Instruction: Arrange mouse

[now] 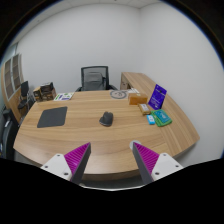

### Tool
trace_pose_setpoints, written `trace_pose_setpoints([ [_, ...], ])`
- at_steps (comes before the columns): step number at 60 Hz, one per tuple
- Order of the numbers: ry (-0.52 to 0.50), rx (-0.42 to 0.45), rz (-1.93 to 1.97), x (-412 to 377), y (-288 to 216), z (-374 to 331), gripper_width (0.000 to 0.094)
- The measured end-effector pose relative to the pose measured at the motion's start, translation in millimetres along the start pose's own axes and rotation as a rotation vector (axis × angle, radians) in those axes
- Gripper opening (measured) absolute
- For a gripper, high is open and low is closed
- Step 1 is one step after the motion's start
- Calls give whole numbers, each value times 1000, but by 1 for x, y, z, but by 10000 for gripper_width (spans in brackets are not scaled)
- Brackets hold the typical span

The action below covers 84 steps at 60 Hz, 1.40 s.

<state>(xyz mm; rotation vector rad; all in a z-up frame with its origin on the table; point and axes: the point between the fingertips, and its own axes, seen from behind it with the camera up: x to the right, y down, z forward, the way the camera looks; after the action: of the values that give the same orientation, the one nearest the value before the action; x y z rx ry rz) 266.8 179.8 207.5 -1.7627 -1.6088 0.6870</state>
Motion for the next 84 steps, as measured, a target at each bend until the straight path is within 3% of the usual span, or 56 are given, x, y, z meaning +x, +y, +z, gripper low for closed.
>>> trace_pose_setpoints([
  [23, -12, 8, -25, -4, -10, 79, 860],
  [48, -6, 13, -26, -19, -26, 211, 858],
  [84, 41, -79, 30, -19, -41, 379, 852],
])
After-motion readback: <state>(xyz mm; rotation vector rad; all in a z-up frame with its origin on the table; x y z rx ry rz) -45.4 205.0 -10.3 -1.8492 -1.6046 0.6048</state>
